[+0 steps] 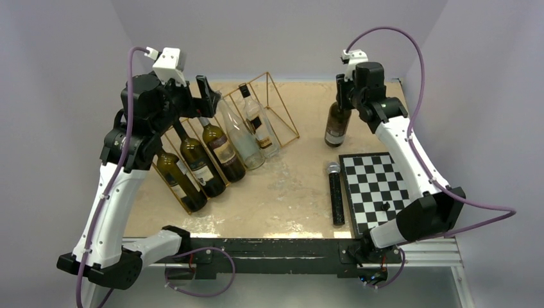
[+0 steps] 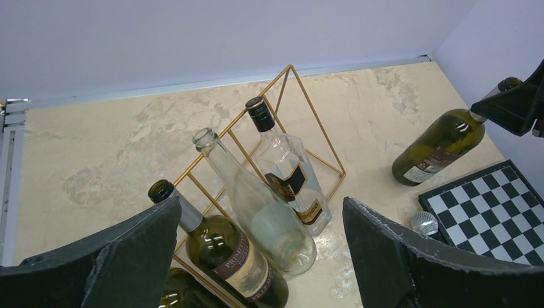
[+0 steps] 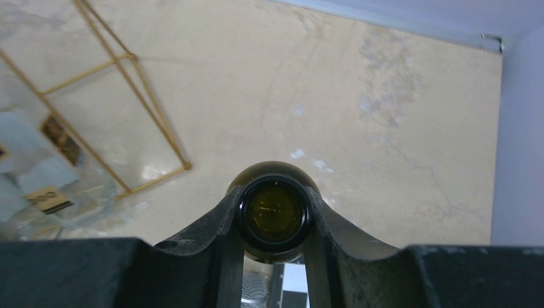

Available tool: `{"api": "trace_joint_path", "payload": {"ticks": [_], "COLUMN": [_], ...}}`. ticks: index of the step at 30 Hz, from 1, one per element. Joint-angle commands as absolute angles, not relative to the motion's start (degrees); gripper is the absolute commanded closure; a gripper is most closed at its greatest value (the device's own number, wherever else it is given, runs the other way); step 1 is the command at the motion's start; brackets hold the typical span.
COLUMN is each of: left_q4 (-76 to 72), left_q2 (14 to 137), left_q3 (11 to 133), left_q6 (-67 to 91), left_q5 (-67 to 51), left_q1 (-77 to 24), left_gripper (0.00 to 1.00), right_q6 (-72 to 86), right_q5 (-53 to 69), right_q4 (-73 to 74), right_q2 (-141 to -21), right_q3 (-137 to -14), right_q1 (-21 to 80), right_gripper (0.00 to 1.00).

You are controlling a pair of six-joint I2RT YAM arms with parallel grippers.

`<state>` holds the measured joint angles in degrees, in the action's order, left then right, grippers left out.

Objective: Put the wine bottle on the wine rack

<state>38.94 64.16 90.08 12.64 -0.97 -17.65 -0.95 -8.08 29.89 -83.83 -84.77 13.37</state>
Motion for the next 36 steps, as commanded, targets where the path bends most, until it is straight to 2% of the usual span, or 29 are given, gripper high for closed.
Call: {"api": "trace_joint_path", "payload": {"ticks": [1, 11, 15, 25, 36], "left_q4": [39.2, 41.2, 41.9, 45.5, 45.6], "left_q2": [61.8, 58.5, 56.7, 55.8, 55.2], "left_q3": [90.5, 90.3, 90.6, 93.2, 91.0], "left_q6": [11.8, 11.5, 10.8, 9.5, 9.9], "left_q5": [-0.3, 1.6, 3.1, 6.1, 6.3], "left_q1": [-17.3, -17.3, -17.3, -17.3, -16.7], "left_gripper": [0.01, 0.01, 0.01, 0.01, 0.01], "right_q6": [-2.9, 0.9, 1.1, 1.7, 1.8], "right_q5": [-3.7, 2.8, 2.3, 3.5, 0.8], "right_q4": [27.4, 27.0, 28.4, 27.8, 26.3], "right_q2": [-80.4, -81.6, -85.7, -93.6, -98.8], "right_q3": [-93.8, -98.7, -103.3, -106.9, -108.6], "right_q1": [16.9, 22.5, 24.1, 26.1, 27.5], "right_gripper": [1.00, 1.00, 1.00, 1.00, 1.00]}}
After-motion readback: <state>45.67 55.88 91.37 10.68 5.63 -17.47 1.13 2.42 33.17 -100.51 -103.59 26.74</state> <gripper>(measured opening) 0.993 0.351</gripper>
